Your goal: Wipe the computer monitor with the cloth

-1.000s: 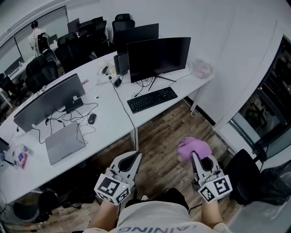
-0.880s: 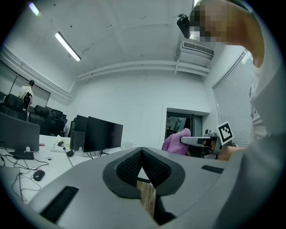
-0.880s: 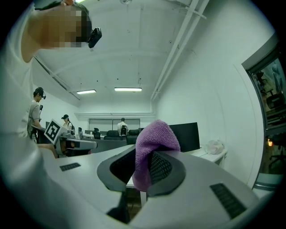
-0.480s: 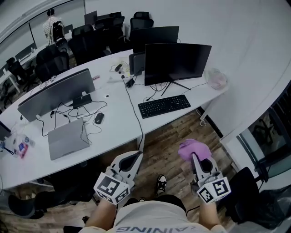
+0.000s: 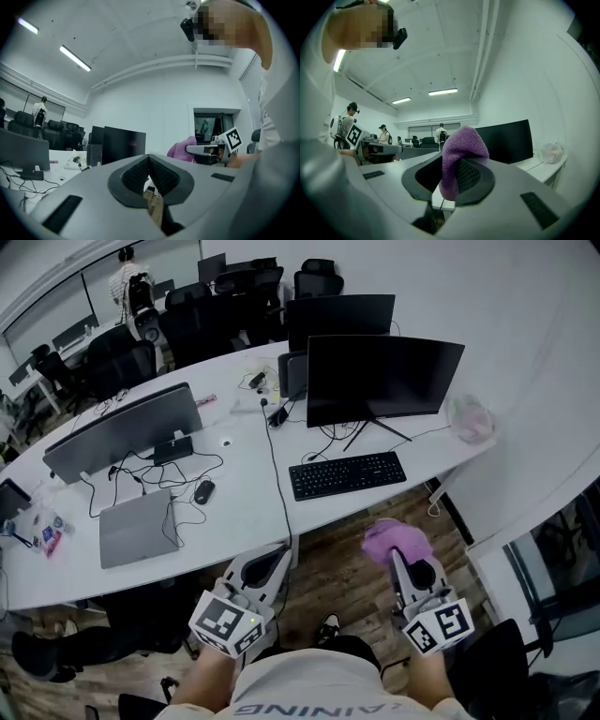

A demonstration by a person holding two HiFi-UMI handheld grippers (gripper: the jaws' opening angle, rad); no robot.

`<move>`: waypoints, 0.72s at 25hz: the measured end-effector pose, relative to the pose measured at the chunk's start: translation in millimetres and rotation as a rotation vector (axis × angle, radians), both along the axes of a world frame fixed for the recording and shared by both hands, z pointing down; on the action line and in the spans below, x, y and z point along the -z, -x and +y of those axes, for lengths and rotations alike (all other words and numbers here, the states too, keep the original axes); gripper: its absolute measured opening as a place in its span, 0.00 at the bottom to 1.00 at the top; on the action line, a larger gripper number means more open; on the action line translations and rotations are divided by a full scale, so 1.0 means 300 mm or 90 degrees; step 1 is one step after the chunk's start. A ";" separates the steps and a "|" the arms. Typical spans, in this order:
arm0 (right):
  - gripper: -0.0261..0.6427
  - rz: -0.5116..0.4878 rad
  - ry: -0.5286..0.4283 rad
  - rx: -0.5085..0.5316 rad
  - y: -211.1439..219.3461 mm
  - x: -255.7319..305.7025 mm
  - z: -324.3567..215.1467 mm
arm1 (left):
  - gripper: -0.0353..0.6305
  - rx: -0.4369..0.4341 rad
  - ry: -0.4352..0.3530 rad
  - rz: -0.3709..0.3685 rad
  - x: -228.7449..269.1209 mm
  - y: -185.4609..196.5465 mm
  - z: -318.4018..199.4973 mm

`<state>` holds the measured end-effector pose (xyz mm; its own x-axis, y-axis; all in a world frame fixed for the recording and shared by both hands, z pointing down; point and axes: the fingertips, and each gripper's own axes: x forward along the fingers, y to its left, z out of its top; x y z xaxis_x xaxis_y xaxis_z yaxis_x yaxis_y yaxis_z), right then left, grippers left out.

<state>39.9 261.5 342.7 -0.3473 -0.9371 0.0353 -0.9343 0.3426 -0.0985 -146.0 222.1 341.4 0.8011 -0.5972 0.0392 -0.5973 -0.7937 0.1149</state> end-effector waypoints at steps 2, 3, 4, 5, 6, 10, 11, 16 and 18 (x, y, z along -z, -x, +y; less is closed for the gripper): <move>0.13 -0.003 0.001 0.014 -0.041 -0.006 -0.060 | 0.06 0.020 0.002 -0.001 0.007 -0.032 -0.047; 0.13 -0.003 0.002 0.021 -0.061 -0.011 -0.088 | 0.06 0.029 0.004 -0.002 0.008 -0.049 -0.069; 0.13 -0.003 0.004 0.028 -0.081 -0.017 -0.115 | 0.06 0.037 0.005 -0.003 0.008 -0.066 -0.091; 0.13 -0.002 0.007 0.034 -0.102 -0.024 -0.143 | 0.06 0.046 0.007 -0.004 0.008 -0.084 -0.112; 0.13 -0.003 0.009 0.041 -0.122 -0.031 -0.170 | 0.06 0.055 0.007 -0.006 0.006 -0.101 -0.133; 0.13 -0.004 0.012 0.075 -0.202 -0.053 -0.275 | 0.06 0.097 0.004 -0.015 -0.007 -0.169 -0.209; 0.13 -0.003 0.011 0.082 -0.218 -0.059 -0.301 | 0.06 0.105 0.003 -0.017 -0.012 -0.185 -0.225; 0.13 -0.013 0.014 0.117 -0.234 -0.080 -0.397 | 0.06 0.134 0.006 -0.035 -0.021 -0.216 -0.279; 0.13 -0.020 0.020 0.132 -0.228 -0.095 -0.424 | 0.06 0.149 0.009 -0.043 -0.024 -0.212 -0.290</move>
<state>108.2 134.3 371.0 -0.5346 -0.8437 0.0497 -0.8401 0.5240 -0.1402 -82.5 135.1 348.6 0.6364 -0.7652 0.0977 -0.7714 -0.6314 0.0790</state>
